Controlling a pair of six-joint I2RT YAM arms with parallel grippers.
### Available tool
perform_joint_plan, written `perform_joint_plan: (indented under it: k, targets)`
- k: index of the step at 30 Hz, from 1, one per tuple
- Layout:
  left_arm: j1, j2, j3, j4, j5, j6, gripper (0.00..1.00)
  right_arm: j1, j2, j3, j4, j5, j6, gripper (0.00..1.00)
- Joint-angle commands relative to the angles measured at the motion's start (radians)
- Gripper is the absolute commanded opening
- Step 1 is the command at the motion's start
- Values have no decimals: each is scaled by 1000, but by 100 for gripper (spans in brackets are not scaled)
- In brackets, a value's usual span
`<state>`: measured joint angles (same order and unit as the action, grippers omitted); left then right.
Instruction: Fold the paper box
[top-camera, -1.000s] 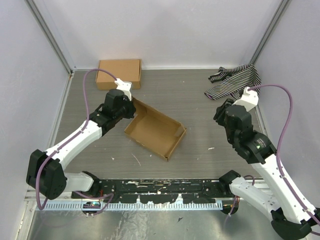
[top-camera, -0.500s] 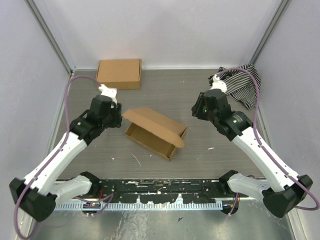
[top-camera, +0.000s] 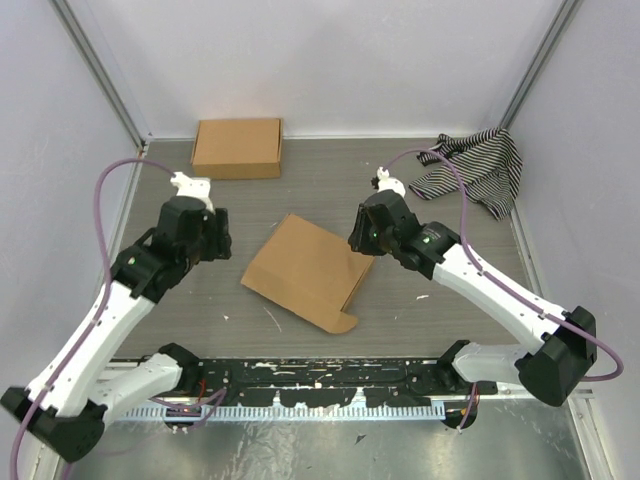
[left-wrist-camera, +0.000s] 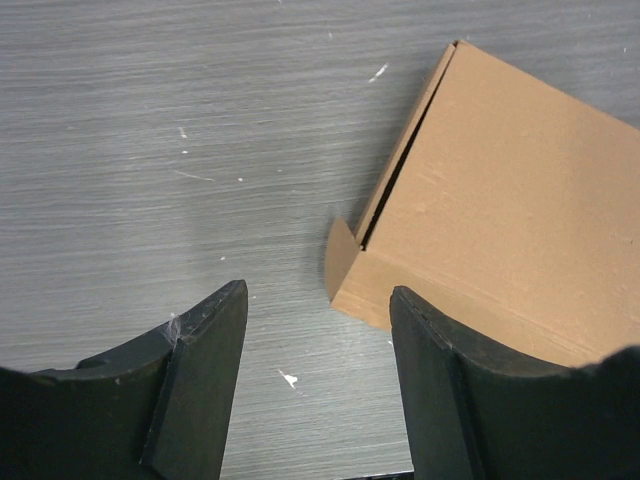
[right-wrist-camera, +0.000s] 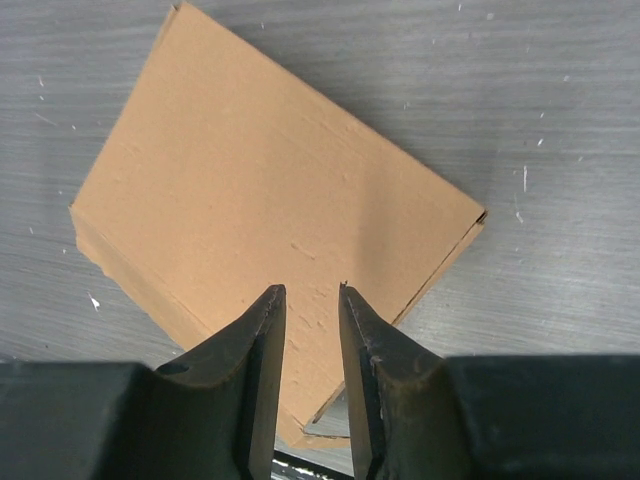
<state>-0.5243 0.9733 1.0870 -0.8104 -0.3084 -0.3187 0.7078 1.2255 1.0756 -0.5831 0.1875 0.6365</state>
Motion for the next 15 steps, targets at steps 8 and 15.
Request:
perform_joint_plan:
  k: [8,15]
  targets:
    - [1,342,70,88,160,76,64,140,238,-72,97,-59,84,34]
    - [4,499,137,47,153,88,60,131,344,-8,26,55,99,36]
